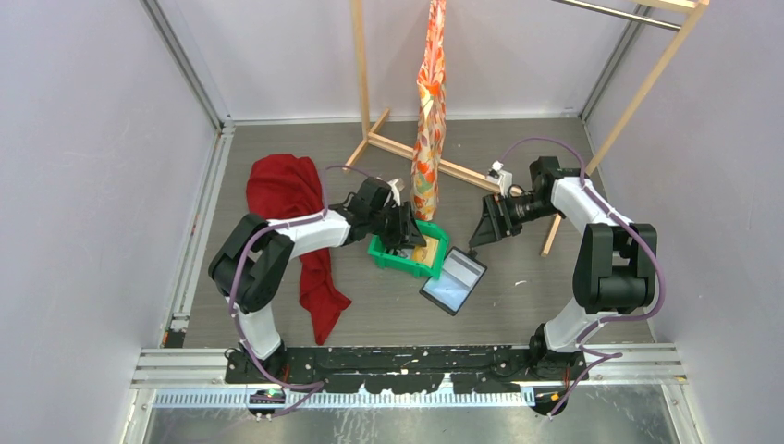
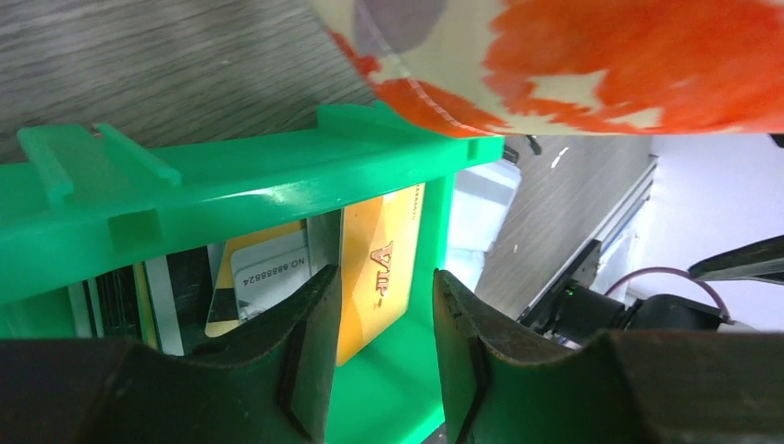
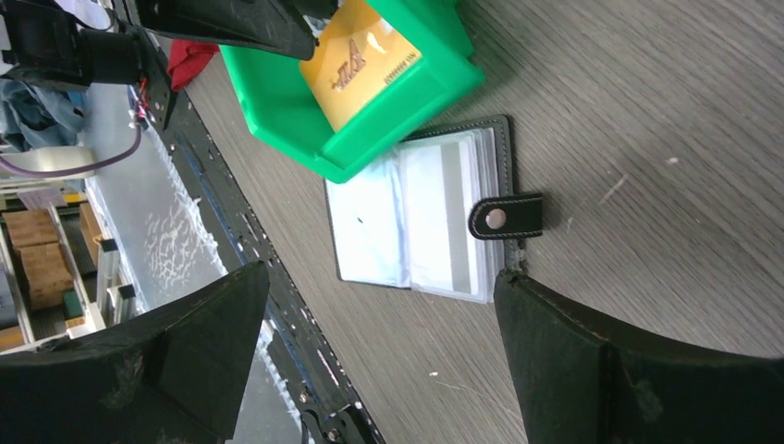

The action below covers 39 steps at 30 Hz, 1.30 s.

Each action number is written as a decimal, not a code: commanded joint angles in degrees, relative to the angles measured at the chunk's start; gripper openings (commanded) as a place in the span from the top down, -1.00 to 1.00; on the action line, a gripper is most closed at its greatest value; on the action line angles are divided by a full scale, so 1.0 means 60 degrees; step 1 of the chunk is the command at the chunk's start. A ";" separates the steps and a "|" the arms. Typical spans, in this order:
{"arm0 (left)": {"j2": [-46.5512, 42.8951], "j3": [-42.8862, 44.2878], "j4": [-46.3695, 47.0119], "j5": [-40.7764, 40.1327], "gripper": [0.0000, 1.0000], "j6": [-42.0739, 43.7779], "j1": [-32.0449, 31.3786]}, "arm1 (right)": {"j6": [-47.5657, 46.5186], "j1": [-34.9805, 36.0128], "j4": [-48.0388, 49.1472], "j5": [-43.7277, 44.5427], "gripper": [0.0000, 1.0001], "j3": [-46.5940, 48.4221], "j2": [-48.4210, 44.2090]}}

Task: Put the credit cards into the card holder
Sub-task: Pick up the credit card from the storage box.

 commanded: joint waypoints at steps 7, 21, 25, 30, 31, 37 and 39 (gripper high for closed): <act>0.0088 0.0008 0.1033 0.0410 0.16 -0.0445 0.0019 | 0.2995 0.2342 0.2170 0.0546 0.10 -0.0015 0.0553; 0.0363 -0.0412 0.2801 0.1129 0.17 -0.1386 0.0025 | 0.4040 0.2752 0.2517 0.0975 0.82 0.0371 0.2053; 0.0532 -0.0514 0.3392 0.1421 0.22 -0.1668 0.0023 | 0.4113 0.2753 0.2512 0.1015 0.82 0.0436 0.2221; 0.0556 -0.0612 0.3541 0.1635 0.35 -0.1660 0.0015 | 0.4132 0.2754 0.2513 0.1047 0.82 0.0444 0.2273; 0.0568 -0.0605 0.3529 0.1670 0.38 -0.1623 0.0014 | 0.4132 0.2762 0.2513 0.1024 0.82 0.0444 0.2275; 0.0427 0.0227 0.0865 0.0697 0.43 -0.0260 -0.0288 | 0.4078 0.2754 0.2487 0.0941 0.81 0.0458 0.2288; 0.0485 0.0857 -0.0370 0.0156 0.59 0.0315 -0.0446 | 0.4011 0.2753 0.2445 0.0834 0.80 0.0473 0.2276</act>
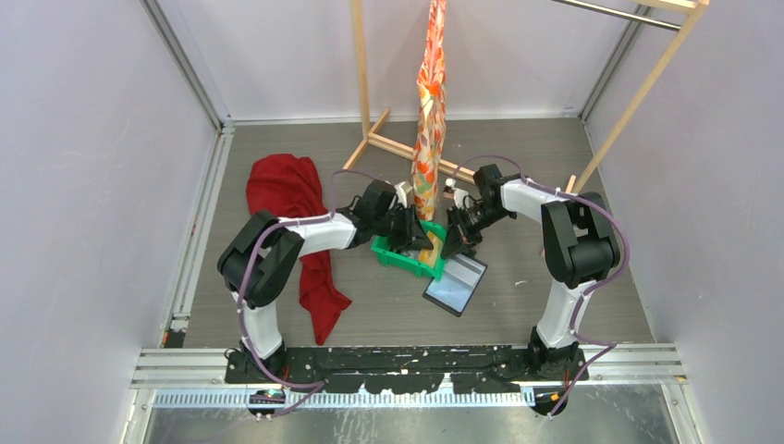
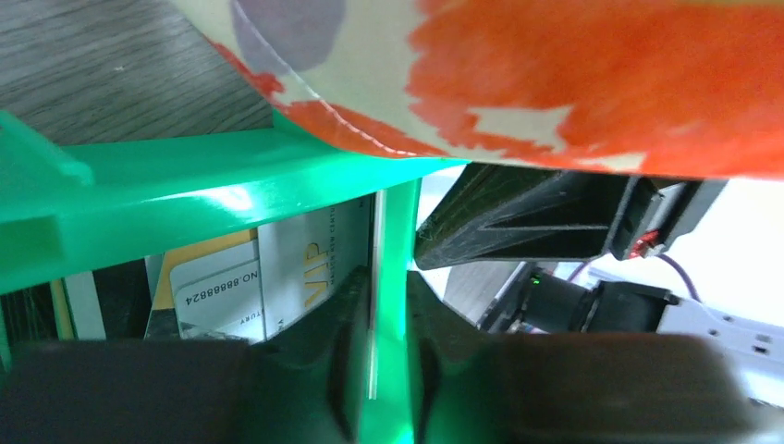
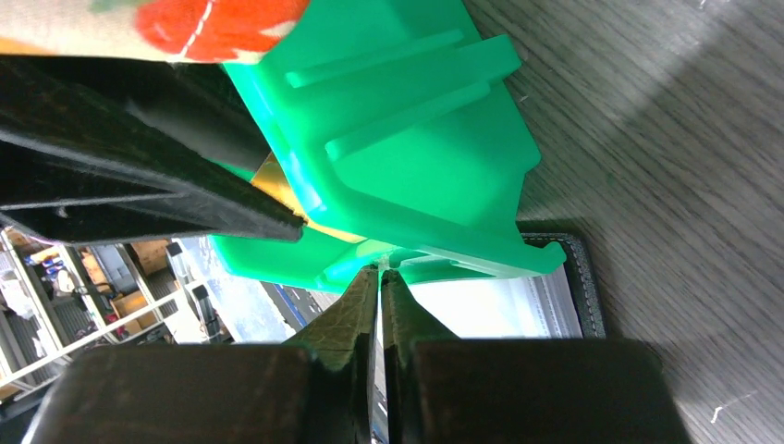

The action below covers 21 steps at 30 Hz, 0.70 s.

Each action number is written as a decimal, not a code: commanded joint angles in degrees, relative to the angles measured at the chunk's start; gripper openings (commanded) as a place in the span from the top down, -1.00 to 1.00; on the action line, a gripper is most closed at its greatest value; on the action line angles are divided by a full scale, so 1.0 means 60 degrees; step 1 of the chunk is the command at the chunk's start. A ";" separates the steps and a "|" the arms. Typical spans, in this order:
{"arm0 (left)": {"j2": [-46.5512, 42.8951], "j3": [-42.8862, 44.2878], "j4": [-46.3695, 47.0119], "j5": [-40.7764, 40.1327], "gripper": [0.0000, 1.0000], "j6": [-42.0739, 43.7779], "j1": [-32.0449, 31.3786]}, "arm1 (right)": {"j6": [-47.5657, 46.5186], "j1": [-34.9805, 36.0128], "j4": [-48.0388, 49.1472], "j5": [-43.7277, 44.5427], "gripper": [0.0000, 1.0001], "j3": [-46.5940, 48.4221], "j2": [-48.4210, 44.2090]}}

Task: Put the credit cards into the card holder
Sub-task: Pick up the credit card from the storage box.

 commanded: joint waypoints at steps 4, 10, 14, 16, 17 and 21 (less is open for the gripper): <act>0.0015 0.1428 -0.2723 -0.1307 0.97 0.1553 -0.0410 | -0.0265 0.0048 0.0096 -0.0068 0.76 0.0340 0.0056; -0.1012 0.1117 -0.2954 -0.2424 0.99 0.2439 -0.0307 | -0.1438 -0.0032 -0.0753 -0.0783 0.49 0.0647 -0.0216; -0.1864 0.0434 -0.2218 -0.2699 1.00 0.3370 -0.0163 | -0.3044 -0.0156 -0.1983 -0.1588 0.28 0.1011 -0.0367; -0.2229 -0.0110 -0.1579 -0.2766 0.99 0.4143 -0.0161 | -0.3865 -0.0195 -0.2672 -0.1887 0.24 0.1187 -0.0424; -0.2410 -0.0350 -0.1293 -0.2773 0.99 0.4525 -0.0170 | -0.4235 -0.0209 -0.2934 -0.2022 0.23 0.1249 -0.0446; -0.3302 -0.1303 -0.0051 -0.2861 0.99 0.6291 -0.0192 | -0.5492 -0.0248 -0.3846 -0.2418 0.17 0.1428 -0.0715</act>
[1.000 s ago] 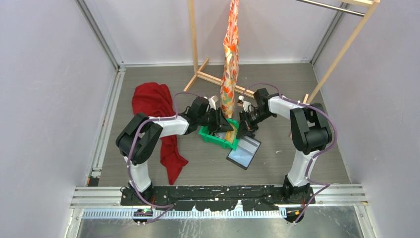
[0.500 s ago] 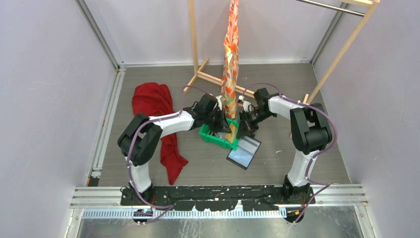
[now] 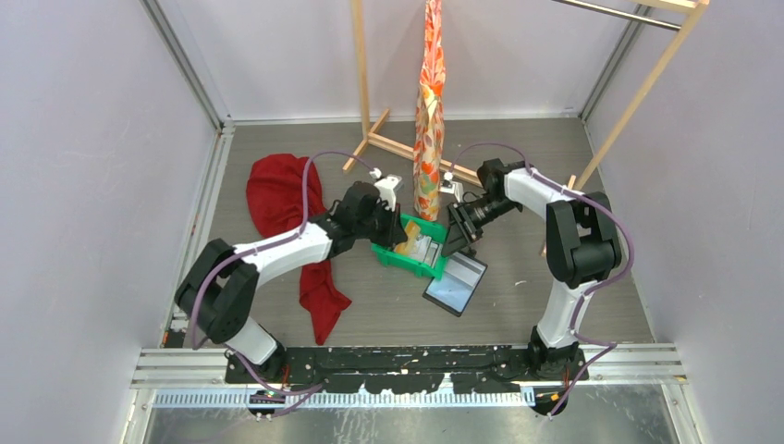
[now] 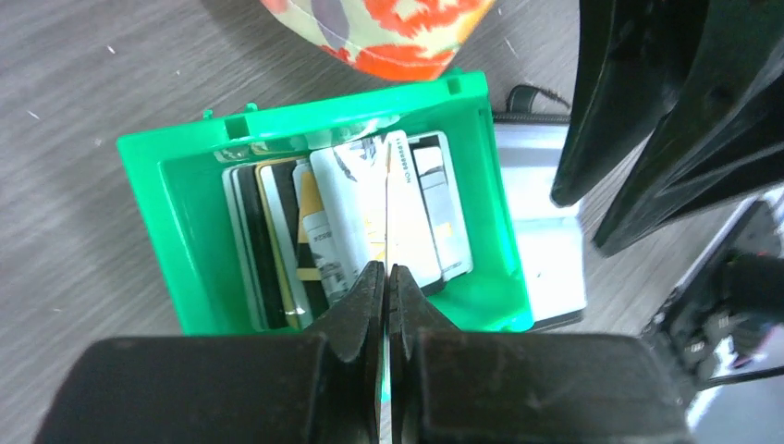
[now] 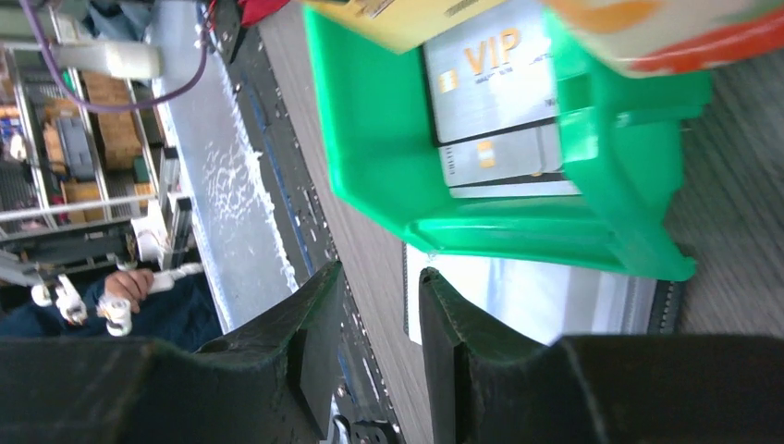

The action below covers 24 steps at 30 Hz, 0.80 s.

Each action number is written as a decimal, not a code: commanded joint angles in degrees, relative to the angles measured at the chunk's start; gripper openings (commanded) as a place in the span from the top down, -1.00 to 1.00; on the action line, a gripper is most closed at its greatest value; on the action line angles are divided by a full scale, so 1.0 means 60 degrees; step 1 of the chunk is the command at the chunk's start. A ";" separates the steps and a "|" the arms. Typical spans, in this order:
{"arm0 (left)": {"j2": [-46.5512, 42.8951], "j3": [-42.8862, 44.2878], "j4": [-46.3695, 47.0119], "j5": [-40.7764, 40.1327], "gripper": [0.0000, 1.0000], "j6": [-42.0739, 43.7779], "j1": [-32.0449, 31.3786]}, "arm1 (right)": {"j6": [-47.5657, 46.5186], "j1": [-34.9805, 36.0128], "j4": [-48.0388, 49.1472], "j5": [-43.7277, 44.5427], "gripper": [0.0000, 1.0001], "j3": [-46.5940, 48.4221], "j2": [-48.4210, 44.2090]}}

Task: Put the credit cards into the card holder
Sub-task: Pick up the credit card from the storage box, then insert the credit card into the card holder.

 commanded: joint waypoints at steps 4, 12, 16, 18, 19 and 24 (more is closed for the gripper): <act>-0.1601 -0.1308 0.2229 -0.0325 0.99 0.4193 -0.0260 | -0.2613 -0.0072 -0.1743 -0.1013 0.10 0.0470 -0.1126; -0.2498 -0.2132 0.3352 -0.0947 0.99 0.7233 -0.1015 | -0.2295 -0.0070 -0.0094 -0.0643 -0.03 0.0119 -0.2161; -0.2719 -0.2122 0.3384 -0.2053 0.99 0.8584 -0.1842 | -0.0833 -0.0067 0.1172 -0.0574 -0.09 -0.0072 -0.2520; -0.2758 -0.2088 0.3384 -0.2915 0.99 0.9266 -0.2350 | -0.0436 -0.0073 0.1326 -0.0869 -0.13 -0.0128 -0.2613; -0.2748 -0.2072 0.3384 -0.3306 0.99 0.9543 -0.2586 | -0.0343 -0.0074 0.1332 -0.1013 -0.15 -0.0161 -0.2634; -0.2615 -0.2055 0.3350 -0.4669 0.99 1.0755 -0.3427 | -0.0379 -0.0390 0.1146 -0.1755 -0.26 -0.0434 -0.2881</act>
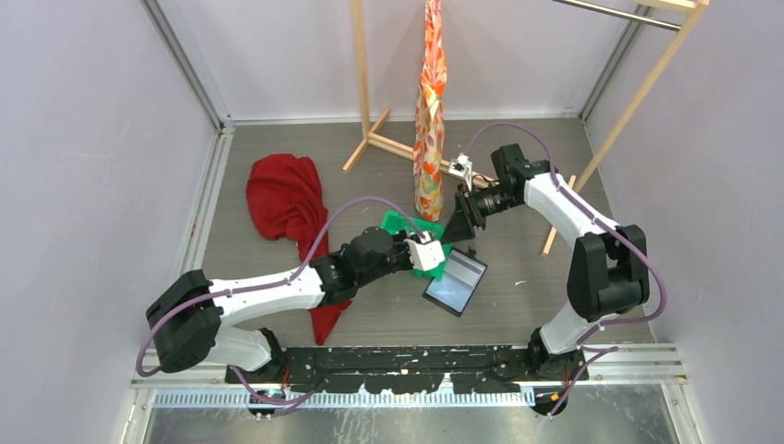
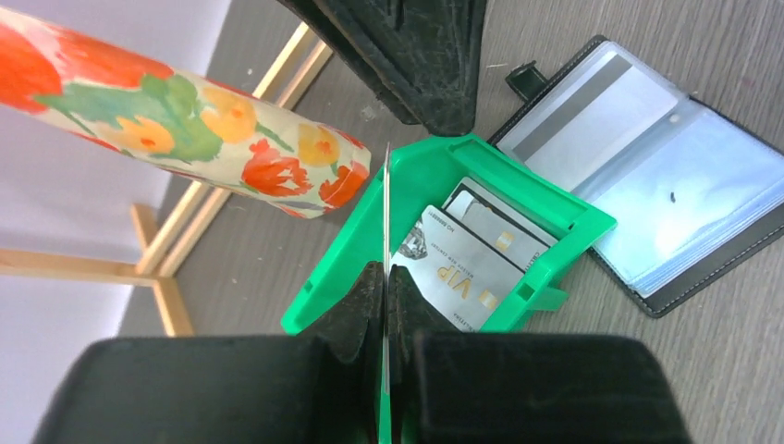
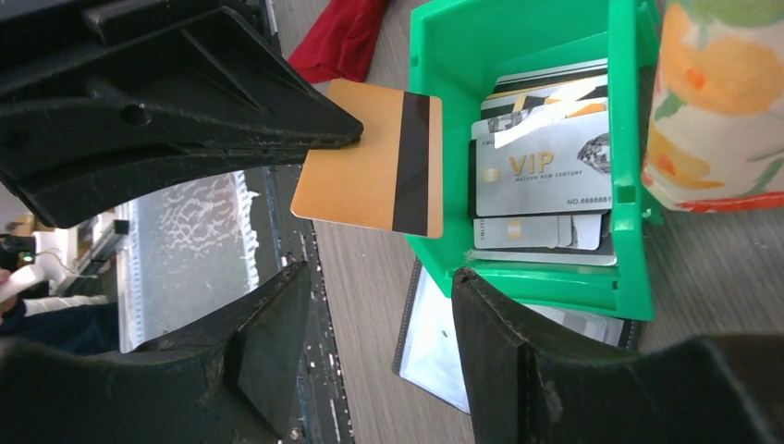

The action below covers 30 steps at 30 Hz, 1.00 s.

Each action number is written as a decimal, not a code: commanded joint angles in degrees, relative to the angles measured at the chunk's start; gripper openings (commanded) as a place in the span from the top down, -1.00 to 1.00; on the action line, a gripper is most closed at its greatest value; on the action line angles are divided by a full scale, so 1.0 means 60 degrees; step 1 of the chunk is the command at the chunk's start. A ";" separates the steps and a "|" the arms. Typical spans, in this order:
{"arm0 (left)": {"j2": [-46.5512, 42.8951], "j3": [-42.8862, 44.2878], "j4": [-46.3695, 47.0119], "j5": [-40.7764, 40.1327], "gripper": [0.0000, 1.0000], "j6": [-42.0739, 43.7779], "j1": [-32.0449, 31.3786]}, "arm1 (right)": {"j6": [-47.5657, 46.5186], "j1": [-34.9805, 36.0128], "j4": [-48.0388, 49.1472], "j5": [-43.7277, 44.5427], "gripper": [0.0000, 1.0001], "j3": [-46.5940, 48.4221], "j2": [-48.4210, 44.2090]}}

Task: Put the credit cards into the card holder
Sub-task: Insert the credit card into the card holder.

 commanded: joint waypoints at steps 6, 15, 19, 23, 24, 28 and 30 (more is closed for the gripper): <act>0.0111 0.0008 0.0722 -0.2035 0.99 0.2049 -0.0825 | -0.0642 -0.0671 -0.0515 -0.1417 -0.34 -0.0266 -0.0635; -0.0073 -0.0189 0.0223 0.0361 0.99 -0.1830 0.0124 | 0.2060 -0.0660 0.1455 -0.0168 -0.46 -0.0628 -0.0703; -0.0395 -0.1047 0.1477 0.1100 0.99 -0.3608 0.0705 | 0.2381 -0.0411 0.1871 0.0037 -0.60 -0.0821 -0.0732; -0.0562 -0.1778 0.3047 0.0549 0.99 -0.5350 0.0944 | 0.4484 0.0020 0.3801 0.0451 -0.66 -0.1388 -0.0894; -0.0516 -0.1870 0.3332 0.0398 0.99 -0.5758 0.0947 | 0.5212 0.0073 0.4471 0.0463 -0.69 -0.1571 -0.0958; -0.0273 -0.1971 0.3997 -0.0433 0.99 -0.7299 0.0947 | 0.7324 0.0377 0.5971 0.0814 -0.76 -0.1822 -0.0913; -0.0206 -0.1890 0.4108 -0.0684 0.99 -0.7869 0.0961 | 0.8099 0.0526 0.6432 0.1013 -0.79 -0.1838 -0.0850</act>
